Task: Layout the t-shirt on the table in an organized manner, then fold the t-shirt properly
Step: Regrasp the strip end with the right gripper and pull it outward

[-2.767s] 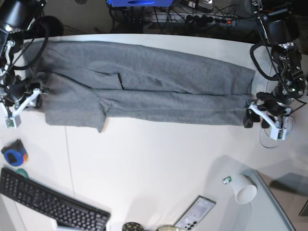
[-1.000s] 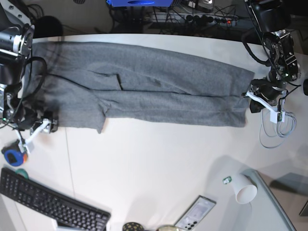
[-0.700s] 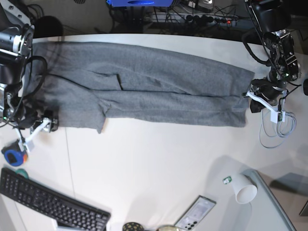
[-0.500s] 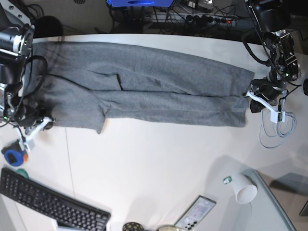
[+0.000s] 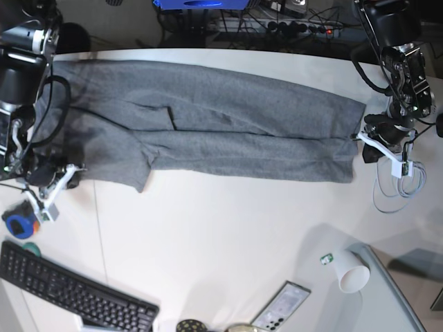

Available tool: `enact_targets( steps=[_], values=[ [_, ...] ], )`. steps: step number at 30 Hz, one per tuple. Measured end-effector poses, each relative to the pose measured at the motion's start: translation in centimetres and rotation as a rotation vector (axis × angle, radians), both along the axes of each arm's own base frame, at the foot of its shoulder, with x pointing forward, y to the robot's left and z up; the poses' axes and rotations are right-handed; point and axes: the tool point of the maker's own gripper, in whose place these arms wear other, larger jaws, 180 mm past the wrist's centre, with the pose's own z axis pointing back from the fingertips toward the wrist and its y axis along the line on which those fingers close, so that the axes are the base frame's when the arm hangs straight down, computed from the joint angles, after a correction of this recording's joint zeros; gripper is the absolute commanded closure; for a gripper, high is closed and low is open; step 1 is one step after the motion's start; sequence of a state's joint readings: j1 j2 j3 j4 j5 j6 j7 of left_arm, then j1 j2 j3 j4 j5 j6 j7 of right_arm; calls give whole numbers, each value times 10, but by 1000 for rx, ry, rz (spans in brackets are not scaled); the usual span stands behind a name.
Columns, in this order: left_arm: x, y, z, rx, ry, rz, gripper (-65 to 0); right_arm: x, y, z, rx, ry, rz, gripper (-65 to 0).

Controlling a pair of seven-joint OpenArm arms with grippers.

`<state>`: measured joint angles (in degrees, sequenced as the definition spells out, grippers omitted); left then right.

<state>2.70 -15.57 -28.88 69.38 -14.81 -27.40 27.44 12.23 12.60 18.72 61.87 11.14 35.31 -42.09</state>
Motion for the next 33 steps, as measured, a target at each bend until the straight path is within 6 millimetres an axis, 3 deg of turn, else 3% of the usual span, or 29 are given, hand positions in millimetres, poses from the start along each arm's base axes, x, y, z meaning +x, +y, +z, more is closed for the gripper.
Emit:
enact_targets(
  steps=[5,9,14,26,33],
  values=[
    [-2,4,-1,3,7,2,0,-36,10,11,-79,28,75,-8],
    [-4,5,-11,-17,31,18,0,-48,24,30,-108,-14,116,-8],
    [-6,4,-14,-18,39,13,0,-80,32,31,-144,35,138,-8],
    [-5,4,-13,-17,35,15,0,-122,52,44,-157,45,157,-8],
    [-3,4,-12,-17,32,15,0,-145,56,36,-165,121,204,-11]
  ],
)
